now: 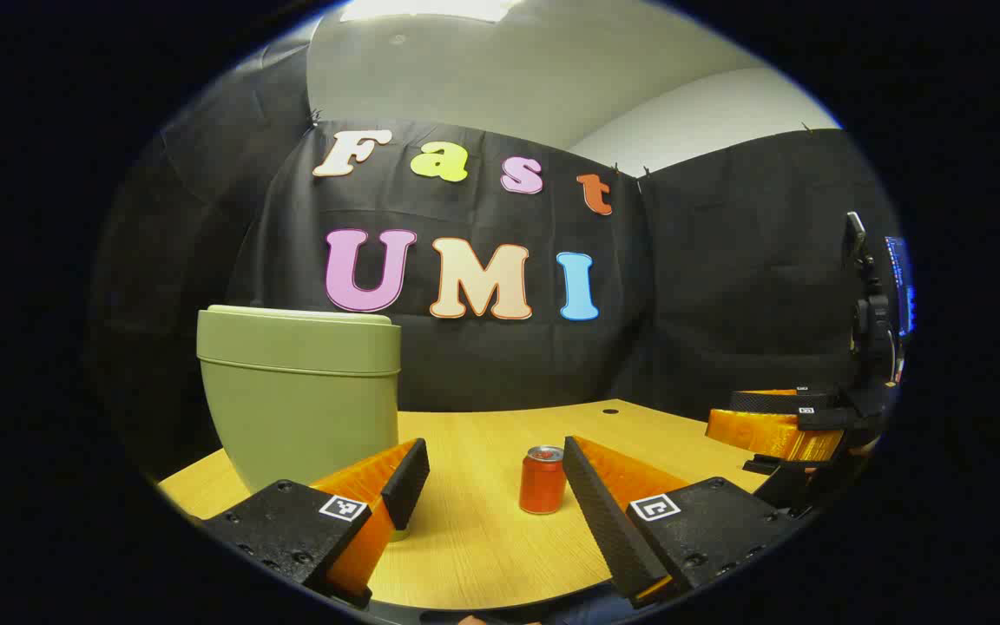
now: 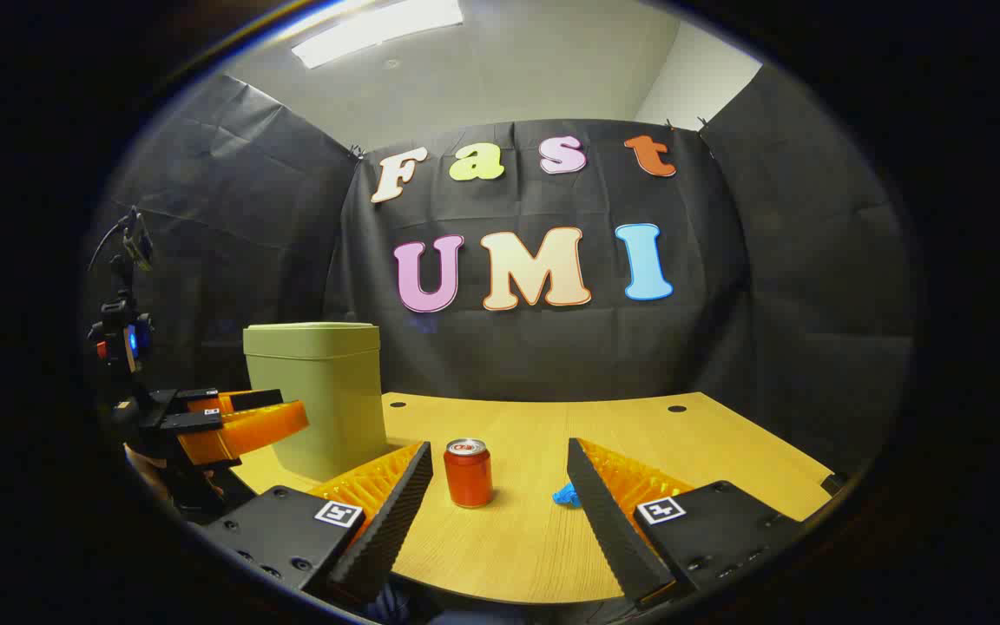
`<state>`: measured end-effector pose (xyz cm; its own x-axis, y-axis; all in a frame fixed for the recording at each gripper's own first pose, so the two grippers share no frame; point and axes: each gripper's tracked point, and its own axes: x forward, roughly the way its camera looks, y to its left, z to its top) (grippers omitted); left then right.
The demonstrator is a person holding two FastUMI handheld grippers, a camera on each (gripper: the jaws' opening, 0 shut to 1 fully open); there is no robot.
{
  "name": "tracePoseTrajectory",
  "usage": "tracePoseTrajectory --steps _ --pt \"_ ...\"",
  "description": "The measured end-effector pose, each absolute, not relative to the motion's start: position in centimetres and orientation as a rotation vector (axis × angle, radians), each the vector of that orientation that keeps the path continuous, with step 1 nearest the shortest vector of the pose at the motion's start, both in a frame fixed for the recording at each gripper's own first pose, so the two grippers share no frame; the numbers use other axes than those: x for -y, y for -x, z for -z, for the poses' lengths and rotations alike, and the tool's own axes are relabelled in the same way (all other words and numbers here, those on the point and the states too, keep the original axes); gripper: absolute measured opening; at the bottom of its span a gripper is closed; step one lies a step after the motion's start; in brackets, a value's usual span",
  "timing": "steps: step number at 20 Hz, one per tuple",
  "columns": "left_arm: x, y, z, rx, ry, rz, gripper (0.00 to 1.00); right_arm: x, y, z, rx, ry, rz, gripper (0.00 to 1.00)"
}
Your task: Press the lid of the desktop garbage bin to open it, pick up the crumpled paper on the desktop and throw it into the bin, then pick up the pop can on the desktop and drop it into the bin, and finally close the garbage bin lid.
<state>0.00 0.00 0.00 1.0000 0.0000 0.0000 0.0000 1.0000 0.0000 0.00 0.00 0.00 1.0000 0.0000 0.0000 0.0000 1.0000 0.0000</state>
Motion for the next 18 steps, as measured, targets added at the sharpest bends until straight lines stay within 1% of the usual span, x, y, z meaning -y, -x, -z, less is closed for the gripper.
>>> tracePoseTrajectory --steps 18 --pt "0.37 0.08 0.35 -0.01 0.001 0.017 0.94 -0.05 -0.46 0.88 -0.03 0.008 -0.002 0.98"
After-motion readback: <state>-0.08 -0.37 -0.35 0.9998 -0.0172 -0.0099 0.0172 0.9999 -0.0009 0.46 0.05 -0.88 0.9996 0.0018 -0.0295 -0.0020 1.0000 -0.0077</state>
